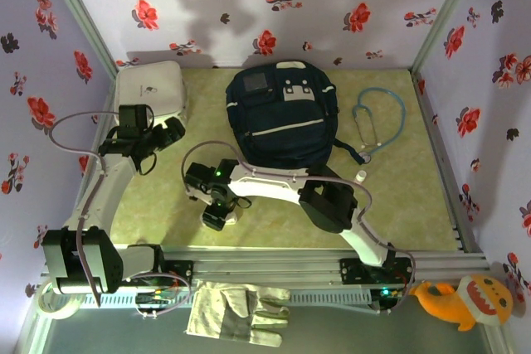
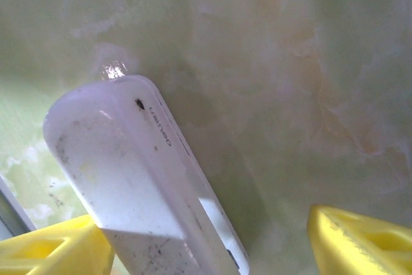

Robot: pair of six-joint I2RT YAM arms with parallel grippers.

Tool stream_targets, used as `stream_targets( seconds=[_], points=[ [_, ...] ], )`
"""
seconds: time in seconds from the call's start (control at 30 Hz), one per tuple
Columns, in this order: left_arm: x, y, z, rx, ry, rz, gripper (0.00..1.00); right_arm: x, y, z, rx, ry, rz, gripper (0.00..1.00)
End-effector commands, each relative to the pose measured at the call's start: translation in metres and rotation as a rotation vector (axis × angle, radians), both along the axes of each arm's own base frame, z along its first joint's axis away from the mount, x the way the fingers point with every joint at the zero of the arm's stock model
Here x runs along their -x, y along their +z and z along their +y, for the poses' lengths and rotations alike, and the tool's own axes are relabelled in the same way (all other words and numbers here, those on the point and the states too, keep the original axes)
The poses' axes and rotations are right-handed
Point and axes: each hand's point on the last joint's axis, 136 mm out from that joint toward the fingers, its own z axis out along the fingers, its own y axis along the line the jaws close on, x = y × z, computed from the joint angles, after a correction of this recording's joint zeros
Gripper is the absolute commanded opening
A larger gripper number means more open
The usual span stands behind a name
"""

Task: Pack the student bag
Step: Pick up the personal item from the bottom-center of the table.

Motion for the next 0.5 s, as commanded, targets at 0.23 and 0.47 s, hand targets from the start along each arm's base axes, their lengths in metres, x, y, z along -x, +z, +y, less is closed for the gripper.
stream_targets(
  seconds=[0.23, 0.47],
  points=[
    [0.0, 0.003, 0.002, 0.01, 0.014, -0.016, 1.0, -0.048, 0.003, -0.013, -0.014, -0.184, -0.087, 0.51],
    [-0.001, 0.003, 0.002, 0.009, 0.007, -0.018, 1.0, -0.068, 0.006, -0.016, -0.026, -0.276, -0.141, 0.39]
  ],
)
